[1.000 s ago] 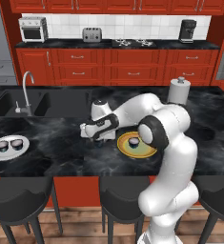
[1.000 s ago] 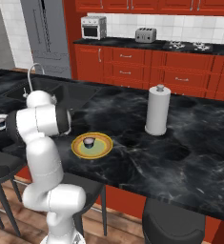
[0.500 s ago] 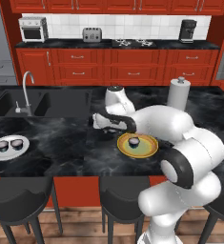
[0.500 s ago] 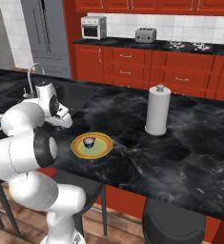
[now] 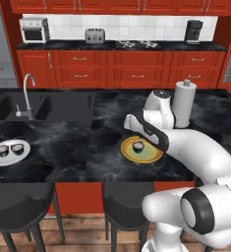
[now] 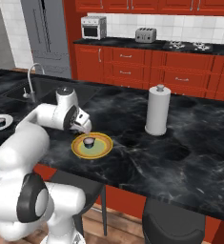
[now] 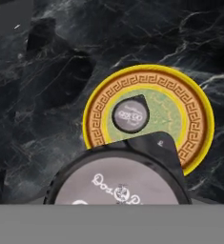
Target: Place two yogurt containers on each plate.
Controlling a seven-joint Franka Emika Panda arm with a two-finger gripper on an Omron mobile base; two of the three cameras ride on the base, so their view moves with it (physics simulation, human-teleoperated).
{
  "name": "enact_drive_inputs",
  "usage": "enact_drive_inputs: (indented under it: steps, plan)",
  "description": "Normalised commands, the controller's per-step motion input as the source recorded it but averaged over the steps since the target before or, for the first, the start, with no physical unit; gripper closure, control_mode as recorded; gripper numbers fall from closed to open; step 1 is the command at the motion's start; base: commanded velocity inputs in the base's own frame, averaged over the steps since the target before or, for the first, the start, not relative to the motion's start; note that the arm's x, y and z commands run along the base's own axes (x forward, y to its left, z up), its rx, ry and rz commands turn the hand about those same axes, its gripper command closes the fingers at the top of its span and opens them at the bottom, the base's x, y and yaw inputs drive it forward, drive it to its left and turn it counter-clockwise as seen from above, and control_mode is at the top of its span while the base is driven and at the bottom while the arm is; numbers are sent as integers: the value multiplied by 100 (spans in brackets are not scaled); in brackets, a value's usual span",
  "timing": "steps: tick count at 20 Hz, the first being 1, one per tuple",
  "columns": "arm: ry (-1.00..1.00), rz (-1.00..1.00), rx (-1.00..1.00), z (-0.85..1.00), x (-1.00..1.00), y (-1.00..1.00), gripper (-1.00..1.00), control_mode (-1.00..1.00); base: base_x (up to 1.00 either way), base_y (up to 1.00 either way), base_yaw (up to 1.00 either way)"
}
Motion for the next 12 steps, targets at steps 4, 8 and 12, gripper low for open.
enact_drive_inputs:
  steps: [4,8,12]
  plan:
    - [-6,0,9,-19,0,-66,100,-100,0,0,0]
    - [0,0,5,-24,2,-48,100,-100,0,0,0]
    - [1,0,0,-28,19,-18,100,-100,0,0,0]
